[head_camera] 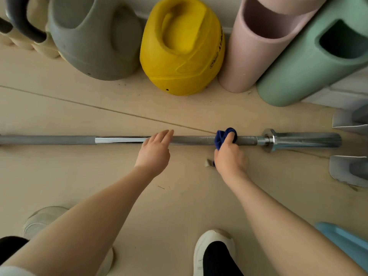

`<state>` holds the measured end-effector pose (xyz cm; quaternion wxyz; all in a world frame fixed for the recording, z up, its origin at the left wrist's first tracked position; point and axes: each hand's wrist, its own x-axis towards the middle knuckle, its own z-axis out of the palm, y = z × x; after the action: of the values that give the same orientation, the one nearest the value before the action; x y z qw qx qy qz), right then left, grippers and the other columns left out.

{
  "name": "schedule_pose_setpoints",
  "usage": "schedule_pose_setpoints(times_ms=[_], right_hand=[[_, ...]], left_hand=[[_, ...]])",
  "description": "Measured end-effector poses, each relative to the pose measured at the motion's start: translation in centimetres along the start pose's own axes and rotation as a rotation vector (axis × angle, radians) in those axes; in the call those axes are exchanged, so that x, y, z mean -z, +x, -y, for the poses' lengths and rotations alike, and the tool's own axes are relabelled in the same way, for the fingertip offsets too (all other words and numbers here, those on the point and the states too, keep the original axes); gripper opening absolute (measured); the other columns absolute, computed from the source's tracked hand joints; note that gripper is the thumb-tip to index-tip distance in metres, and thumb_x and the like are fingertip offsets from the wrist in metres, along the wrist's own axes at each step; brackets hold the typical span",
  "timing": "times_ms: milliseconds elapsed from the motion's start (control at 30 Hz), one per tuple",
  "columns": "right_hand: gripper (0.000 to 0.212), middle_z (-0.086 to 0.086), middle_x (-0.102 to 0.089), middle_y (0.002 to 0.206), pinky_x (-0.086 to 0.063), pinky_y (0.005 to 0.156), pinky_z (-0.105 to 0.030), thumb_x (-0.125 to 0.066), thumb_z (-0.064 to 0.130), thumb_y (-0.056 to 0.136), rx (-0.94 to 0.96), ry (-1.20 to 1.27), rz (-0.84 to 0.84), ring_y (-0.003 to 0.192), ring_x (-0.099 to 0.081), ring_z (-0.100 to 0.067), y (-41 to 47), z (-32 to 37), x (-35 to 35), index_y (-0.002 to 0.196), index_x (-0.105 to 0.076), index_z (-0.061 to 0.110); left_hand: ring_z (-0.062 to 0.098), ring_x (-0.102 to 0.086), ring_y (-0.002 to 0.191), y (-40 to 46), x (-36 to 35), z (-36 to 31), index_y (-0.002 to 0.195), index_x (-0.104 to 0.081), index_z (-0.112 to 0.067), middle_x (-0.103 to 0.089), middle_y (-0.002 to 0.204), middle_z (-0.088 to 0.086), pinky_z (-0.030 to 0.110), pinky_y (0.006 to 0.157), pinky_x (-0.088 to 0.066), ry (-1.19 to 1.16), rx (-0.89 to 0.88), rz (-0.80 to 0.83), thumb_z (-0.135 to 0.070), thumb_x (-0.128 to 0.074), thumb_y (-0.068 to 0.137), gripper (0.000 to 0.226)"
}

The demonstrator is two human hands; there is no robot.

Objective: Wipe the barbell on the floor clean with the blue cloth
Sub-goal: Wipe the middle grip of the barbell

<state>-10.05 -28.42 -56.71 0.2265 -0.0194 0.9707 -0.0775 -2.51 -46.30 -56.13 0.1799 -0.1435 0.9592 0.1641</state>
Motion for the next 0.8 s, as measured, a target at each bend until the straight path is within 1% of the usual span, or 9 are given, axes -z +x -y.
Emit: schedule_pose_setpoints(times_ms=[67,133,167,233,367,467,533,667,800], right_hand=[[0.052,-0.014,-0.064,0.105,-0.045,0.059,-0.034,-0.045,0.029,0.094,0.057,-0.043,0.024,0.09,-0.065,-0.034,-0.4,1.8,-1.3,0.134,-0.022,0.005],[0.058,-0.011,-0.063,0.105,-0.035,0.051,-0.027,-0.046,0.028,0.094,0.148,-0.131,0.064,0.089,-0.065,-0.029,-1.2,3.9,-2.4,0.138,-0.017,0.003],[0.061,-0.01,-0.063,0.105,-0.034,0.051,-0.027,-0.045,0.026,0.094,0.19,-0.162,0.086,0.089,-0.065,-0.029,-1.8,5.1,-3.0,0.14,-0.013,0.002],[0.065,-0.011,-0.062,0.109,-0.036,0.055,-0.029,-0.045,0.022,0.094,0.251,-0.172,0.139,0.09,-0.065,-0.029,-2.7,7.6,-4.0,0.143,-0.007,0.0],[0.059,-0.016,-0.059,0.115,-0.039,0.058,-0.033,-0.042,0.022,0.097,0.291,-0.117,0.157,0.092,-0.064,-0.033,-3.0,11.3,-4.6,0.144,-0.009,0.005],[0.058,-0.019,-0.059,0.115,-0.041,0.058,-0.036,-0.039,0.02,0.098,0.481,-0.135,0.189,0.091,-0.064,-0.036,-4.1,13.5,-5.3,0.146,-0.008,0.011],[0.057,-0.02,-0.058,0.115,-0.042,0.059,-0.037,-0.036,0.018,0.098,0.552,-0.102,0.238,0.091,-0.063,-0.037,-4.7,14.6,-5.6,0.147,-0.008,0.013],[0.053,-0.016,-0.061,0.111,-0.043,0.065,-0.038,-0.042,0.022,0.094,0.527,-0.06,0.225,0.091,-0.063,-0.036,-3.5,13.4,-4.5,0.141,-0.017,0.022],[0.053,-0.012,-0.062,0.109,-0.048,0.071,-0.038,-0.047,0.029,0.092,0.396,-0.082,0.148,0.093,-0.063,-0.035,-1.8,7.7,-1.8,0.14,-0.023,0.024]], left_hand=[[0.02,-0.025,0.138,-0.7,0.3,1.4,0.147,-0.022,-0.015,-0.029,0.151,0.001,0.032,0.113,-0.02,-0.023,0.098,-0.048,-0.009,-0.042,0.093,0.057],[0.021,-0.03,0.135,-1.4,0.5,2.8,0.145,-0.028,-0.014,-0.035,0.147,0.002,0.033,0.111,-0.022,-0.044,0.164,-0.096,-0.009,-0.043,0.093,0.054],[0.022,-0.032,0.134,-1.6,0.6,3.4,0.143,-0.03,-0.013,-0.038,0.145,0.003,0.033,0.11,-0.024,-0.049,0.183,-0.115,-0.007,-0.043,0.092,0.053],[0.023,-0.035,0.132,-2.1,0.6,4.6,0.142,-0.033,-0.014,-0.042,0.142,0.002,0.033,0.108,-0.026,-0.053,0.214,-0.127,-0.005,-0.042,0.091,0.053],[0.021,-0.035,0.133,-2.4,0.3,6.2,0.143,-0.032,-0.017,-0.041,0.144,0.001,0.032,0.107,-0.026,-0.068,0.219,-0.083,-0.001,-0.04,0.088,0.058],[0.02,-0.035,0.132,-2.4,0.3,6.3,0.142,-0.034,-0.019,-0.045,0.141,-0.002,0.032,0.105,-0.027,-0.069,0.187,-0.088,-0.003,-0.042,0.088,0.057],[0.02,-0.037,0.129,-2.4,0.4,6.3,0.141,-0.036,-0.02,-0.05,0.135,-0.003,0.031,0.101,-0.029,-0.092,0.2,-0.118,-0.007,-0.044,0.089,0.054],[0.02,-0.033,0.132,-2.3,1.0,6.6,0.144,-0.03,-0.02,-0.047,0.138,-0.003,0.03,0.103,-0.028,-0.051,0.191,-0.074,-0.003,-0.04,0.088,0.059],[0.023,-0.034,0.131,-1.4,2.1,6.1,0.142,-0.031,-0.018,-0.047,0.137,0.0,0.033,0.105,-0.028,0.077,0.159,0.024,-0.008,-0.039,0.091,0.053]])
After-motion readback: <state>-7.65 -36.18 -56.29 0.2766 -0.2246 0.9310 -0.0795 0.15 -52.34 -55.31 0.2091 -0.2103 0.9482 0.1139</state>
